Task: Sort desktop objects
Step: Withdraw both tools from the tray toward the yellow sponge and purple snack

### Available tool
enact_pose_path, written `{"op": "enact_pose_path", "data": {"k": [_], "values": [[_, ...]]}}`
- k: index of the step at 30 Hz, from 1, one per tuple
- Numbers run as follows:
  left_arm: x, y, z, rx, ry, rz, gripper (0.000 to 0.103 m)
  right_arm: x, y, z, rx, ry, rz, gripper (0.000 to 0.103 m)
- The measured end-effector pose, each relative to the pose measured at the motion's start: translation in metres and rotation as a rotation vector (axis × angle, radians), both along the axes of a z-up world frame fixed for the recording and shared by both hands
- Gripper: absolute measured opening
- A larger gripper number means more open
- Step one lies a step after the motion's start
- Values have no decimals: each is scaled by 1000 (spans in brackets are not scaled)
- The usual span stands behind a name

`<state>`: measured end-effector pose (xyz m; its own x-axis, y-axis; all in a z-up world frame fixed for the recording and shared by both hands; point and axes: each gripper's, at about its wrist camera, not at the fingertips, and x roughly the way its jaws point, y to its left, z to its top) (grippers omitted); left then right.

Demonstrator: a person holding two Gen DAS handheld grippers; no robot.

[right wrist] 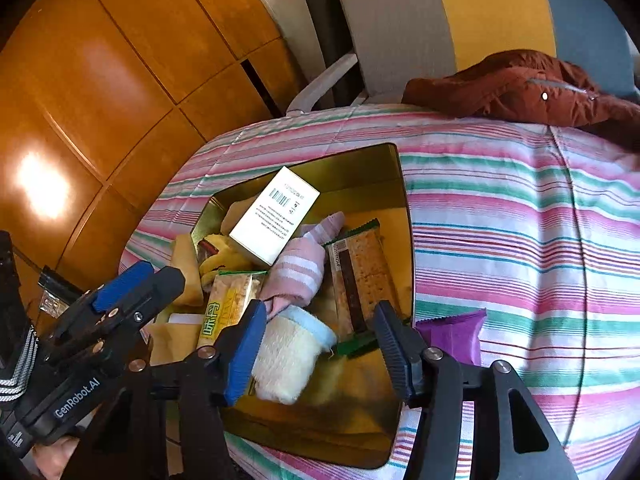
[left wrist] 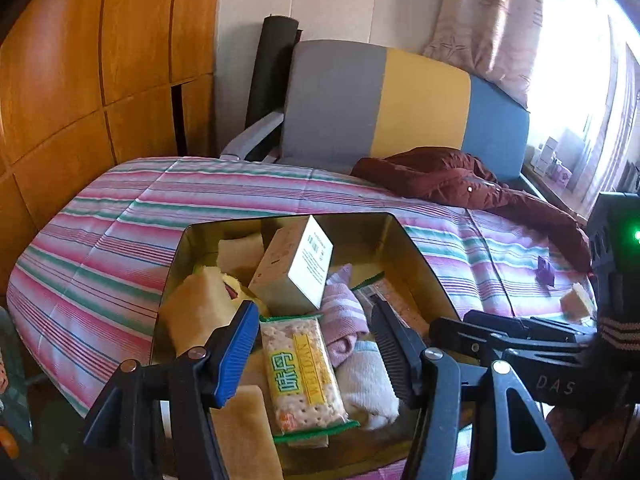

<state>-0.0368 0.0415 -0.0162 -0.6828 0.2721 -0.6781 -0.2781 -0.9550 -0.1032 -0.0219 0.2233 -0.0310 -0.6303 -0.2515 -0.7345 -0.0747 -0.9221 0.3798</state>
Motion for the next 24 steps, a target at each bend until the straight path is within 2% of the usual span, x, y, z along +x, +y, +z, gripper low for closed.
{"op": "enact_pose_path", "data": {"k": [10,24], "values": [[16,17,4,-9,8,-59,60,23,17,6,13,14,-42,60],[32,55,6,-24,3,-183,60,68,88,-2,-3,-15,-211,64]]}}
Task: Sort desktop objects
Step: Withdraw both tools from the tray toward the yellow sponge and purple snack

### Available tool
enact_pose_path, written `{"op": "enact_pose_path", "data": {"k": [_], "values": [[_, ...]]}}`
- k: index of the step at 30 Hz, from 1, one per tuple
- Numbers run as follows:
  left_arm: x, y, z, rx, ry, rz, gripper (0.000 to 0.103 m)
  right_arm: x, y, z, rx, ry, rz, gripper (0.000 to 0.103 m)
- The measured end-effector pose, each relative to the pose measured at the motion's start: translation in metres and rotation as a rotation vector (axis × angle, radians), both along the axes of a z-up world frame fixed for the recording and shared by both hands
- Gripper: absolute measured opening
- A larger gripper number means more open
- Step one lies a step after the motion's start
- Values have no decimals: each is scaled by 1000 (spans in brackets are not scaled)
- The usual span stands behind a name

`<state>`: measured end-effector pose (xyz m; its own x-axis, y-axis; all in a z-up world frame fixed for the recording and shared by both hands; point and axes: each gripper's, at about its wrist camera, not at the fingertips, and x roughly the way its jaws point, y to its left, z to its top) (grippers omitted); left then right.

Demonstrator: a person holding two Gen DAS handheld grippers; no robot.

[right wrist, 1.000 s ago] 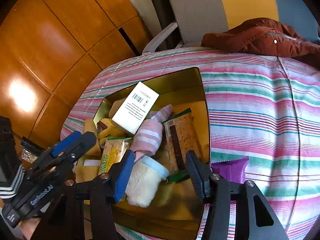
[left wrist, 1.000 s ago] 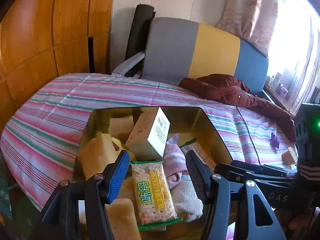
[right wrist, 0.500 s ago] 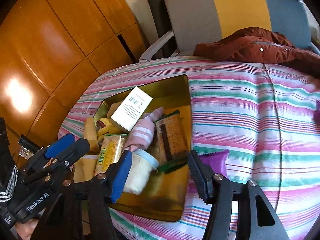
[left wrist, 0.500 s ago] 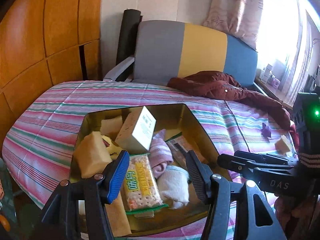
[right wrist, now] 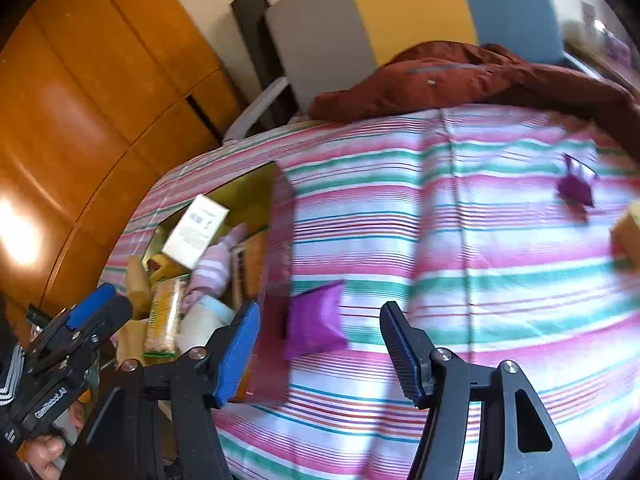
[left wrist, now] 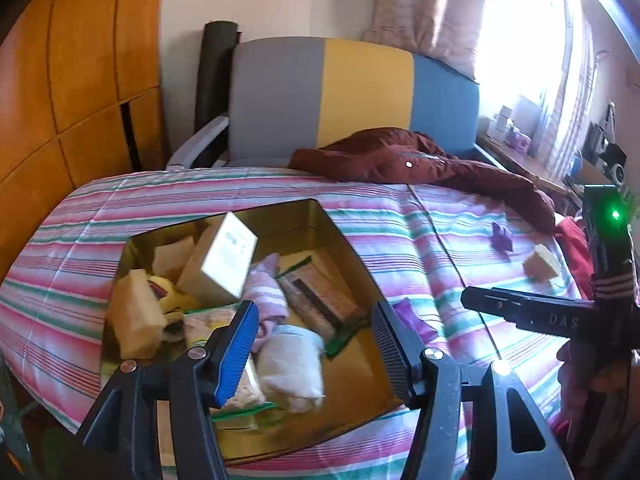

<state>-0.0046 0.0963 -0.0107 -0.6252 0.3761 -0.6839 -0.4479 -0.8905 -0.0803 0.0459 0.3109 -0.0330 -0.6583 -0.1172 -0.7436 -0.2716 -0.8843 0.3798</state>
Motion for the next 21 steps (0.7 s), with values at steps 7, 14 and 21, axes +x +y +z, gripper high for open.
{"op": "enact_pose_path", "data": {"k": [7,14,21], "values": [[10,22,-2,-9,-6,-66,60,23,32,-11,-21,-32,-83,67],[13,42,-1,-29,-1,-120,60,41,58,-16,-15,-54,-139,70],[16,62,-4,-34,-9,-173,60,60,91,-12,-14,-61,-219,75]]}}
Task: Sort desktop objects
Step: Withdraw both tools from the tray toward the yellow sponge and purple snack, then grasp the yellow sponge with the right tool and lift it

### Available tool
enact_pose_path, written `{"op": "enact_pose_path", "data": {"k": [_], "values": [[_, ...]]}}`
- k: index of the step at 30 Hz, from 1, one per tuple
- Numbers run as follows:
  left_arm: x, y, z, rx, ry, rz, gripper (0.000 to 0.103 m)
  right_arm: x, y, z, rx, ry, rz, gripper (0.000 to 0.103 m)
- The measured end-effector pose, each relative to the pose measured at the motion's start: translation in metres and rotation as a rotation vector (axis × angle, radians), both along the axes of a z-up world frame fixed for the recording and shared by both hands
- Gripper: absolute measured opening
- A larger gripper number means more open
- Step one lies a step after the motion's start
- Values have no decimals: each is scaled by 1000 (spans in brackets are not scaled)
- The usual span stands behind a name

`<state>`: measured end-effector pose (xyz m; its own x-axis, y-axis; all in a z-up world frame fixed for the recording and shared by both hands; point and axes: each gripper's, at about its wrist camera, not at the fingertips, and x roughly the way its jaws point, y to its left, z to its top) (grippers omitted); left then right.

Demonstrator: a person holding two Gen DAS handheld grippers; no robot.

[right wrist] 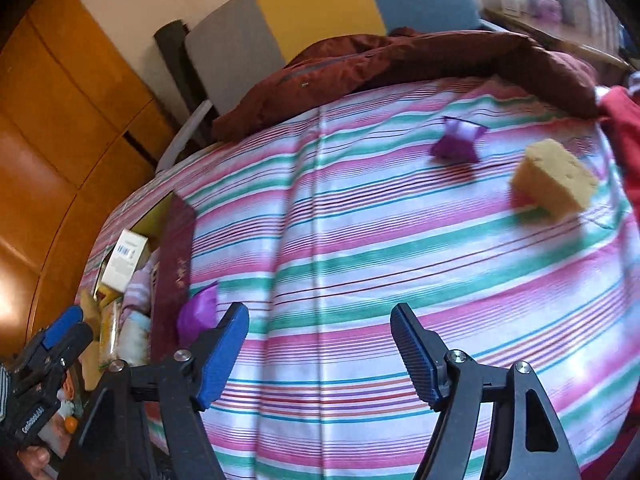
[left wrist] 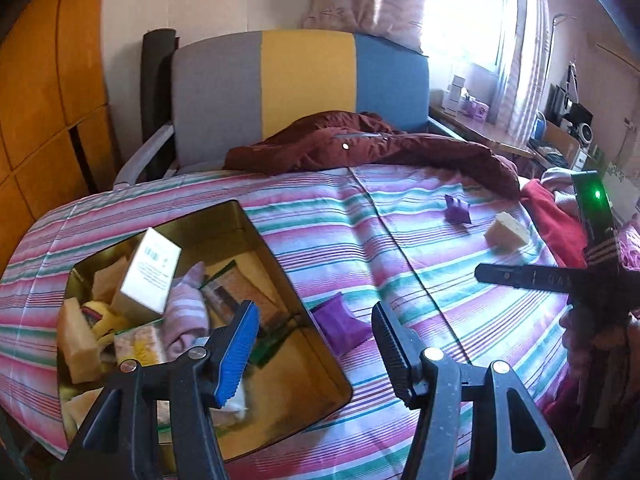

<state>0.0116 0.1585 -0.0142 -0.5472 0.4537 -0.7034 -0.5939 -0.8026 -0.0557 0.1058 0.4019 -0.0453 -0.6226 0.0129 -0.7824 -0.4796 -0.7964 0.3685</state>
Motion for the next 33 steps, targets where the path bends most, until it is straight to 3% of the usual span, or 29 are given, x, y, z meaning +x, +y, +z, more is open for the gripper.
{"op": "enact_pose_path", "data": {"k": [12,22,29,33], "values": [[1,23,-5,-2,-40,-57,60,35,57,4,0,-15,-158,77],[3,57,-6,-10,-64,-130,60,54,127,9,48,-60,-281,90],[2,77,-14,-34,-80,-160,60,46,160,-2,76,-127,-306,95],[-1,87,-18,-42,-93,-173,60,33,171,-7,161,-166,-234,101]]}}
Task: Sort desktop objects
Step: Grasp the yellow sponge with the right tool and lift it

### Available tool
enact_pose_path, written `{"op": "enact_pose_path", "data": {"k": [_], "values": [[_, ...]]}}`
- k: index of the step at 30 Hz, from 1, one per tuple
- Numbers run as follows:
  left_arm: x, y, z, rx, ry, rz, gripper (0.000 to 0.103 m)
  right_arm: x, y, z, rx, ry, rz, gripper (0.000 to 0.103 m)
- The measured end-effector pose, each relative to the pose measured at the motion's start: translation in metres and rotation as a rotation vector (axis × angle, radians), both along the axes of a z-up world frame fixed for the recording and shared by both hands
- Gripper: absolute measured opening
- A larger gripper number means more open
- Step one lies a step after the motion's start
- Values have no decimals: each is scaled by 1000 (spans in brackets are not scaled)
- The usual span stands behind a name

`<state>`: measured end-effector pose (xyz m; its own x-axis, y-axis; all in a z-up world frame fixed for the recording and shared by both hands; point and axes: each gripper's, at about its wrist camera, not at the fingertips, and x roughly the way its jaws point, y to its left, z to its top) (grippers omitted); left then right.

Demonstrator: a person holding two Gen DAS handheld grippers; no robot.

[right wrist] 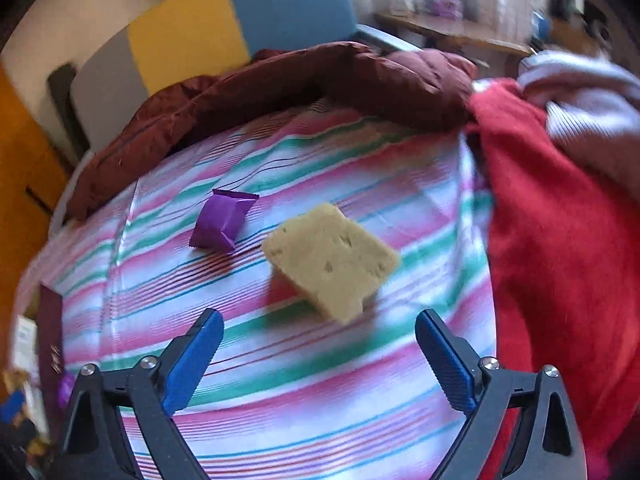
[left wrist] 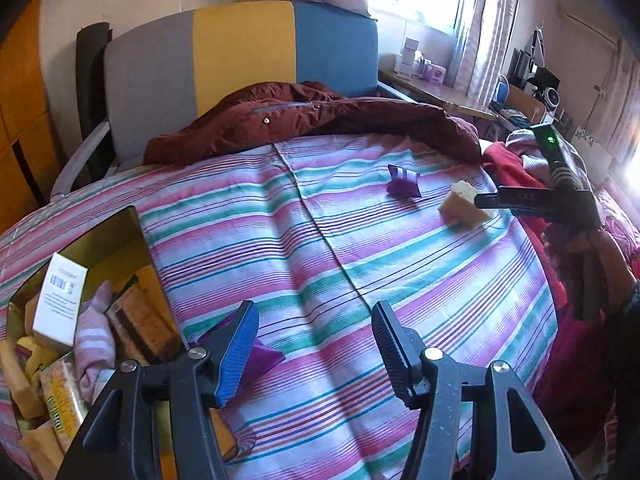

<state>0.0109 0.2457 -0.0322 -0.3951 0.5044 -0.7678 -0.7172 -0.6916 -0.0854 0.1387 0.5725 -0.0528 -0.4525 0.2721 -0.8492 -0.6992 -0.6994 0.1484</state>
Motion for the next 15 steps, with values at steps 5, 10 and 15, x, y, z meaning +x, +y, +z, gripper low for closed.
{"op": "enact_pose_path", "data": {"k": [5,10,15], "values": [[-6,19,-4,-11,-17,-21,60,-19,11,-13,74,-55,82,103],[-12,40,-10,-23,-36,-48,60,-29,25,-23,86,-56,94,103],[-19,65,-17,-32,-65,-70,60,-38,27,-29,84,-79,131,87]]}}
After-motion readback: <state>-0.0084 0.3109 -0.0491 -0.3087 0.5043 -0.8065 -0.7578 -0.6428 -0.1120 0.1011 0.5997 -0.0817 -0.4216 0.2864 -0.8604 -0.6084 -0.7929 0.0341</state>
